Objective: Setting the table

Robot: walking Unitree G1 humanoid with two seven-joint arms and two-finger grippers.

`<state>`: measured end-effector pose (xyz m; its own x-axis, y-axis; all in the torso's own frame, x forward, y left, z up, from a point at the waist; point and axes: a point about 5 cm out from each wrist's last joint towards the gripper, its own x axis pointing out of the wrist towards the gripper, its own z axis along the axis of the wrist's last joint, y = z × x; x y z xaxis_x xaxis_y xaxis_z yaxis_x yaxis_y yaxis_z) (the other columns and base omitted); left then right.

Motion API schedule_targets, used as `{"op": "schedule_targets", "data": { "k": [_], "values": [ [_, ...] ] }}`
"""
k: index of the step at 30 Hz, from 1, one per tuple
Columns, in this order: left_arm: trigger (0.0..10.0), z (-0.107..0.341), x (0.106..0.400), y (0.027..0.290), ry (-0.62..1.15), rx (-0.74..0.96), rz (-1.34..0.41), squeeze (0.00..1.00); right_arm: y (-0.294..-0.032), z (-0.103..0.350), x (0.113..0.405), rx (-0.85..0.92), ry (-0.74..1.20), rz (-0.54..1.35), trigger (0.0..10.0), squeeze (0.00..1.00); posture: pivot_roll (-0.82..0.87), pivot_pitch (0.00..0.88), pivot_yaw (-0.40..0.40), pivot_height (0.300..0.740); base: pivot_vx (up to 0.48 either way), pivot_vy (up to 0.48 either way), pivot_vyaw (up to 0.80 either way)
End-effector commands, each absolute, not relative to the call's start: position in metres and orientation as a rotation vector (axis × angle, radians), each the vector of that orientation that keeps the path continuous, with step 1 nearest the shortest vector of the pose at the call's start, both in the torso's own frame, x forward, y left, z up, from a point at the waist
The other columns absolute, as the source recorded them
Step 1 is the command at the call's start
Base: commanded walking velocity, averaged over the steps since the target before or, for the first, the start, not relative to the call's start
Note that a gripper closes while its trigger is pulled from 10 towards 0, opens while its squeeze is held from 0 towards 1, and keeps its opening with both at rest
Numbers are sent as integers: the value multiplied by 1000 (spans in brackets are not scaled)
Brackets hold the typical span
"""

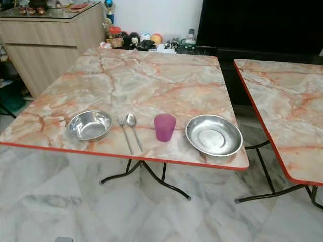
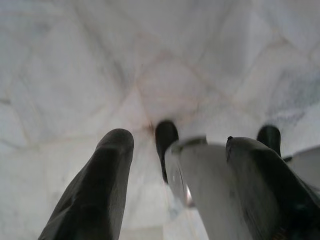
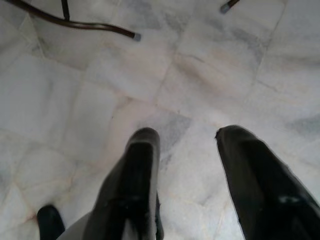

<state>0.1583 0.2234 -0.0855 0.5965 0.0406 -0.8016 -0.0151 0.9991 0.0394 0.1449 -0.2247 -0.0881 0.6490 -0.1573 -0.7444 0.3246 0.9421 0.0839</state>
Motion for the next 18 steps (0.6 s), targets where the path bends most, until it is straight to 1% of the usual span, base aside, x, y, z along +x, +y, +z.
{"op": "schedule_targets", "data": {
  "k": [1, 12, 13, 14, 18],
  "values": [
    [10000, -88, 152, 228, 959, 33, 47, 0, -223, -90, 141, 220, 836, -278, 10000, 1000, 9, 81, -43, 740, 0, 0, 0],
    [10000, -92, 143, 226, 990, 17, 49, 0, -224, -90, 141, 218, 838, -270, 10000, 1000, 7, 83, -49, 740, 0, 0, 0],
    [10000, -92, 143, 227, 993, 16, 51, 0, -223, -90, 141, 219, 838, -269, 10000, 914, 7, 83, -49, 740, 0, 0, 0],
    [10000, -92, 141, 227, 997, 16, 53, 0, -223, -90, 141, 221, 837, -269, 10000, 0, 8, 84, -49, 740, 0, 0, 0],
    [10000, -93, 138, 228, 1007, 14, 58, 0, -222, -90, 142, 228, 834, -268, 10000, 0, 9, 84, -49, 740, 0, 0, 0]
  ]
}}
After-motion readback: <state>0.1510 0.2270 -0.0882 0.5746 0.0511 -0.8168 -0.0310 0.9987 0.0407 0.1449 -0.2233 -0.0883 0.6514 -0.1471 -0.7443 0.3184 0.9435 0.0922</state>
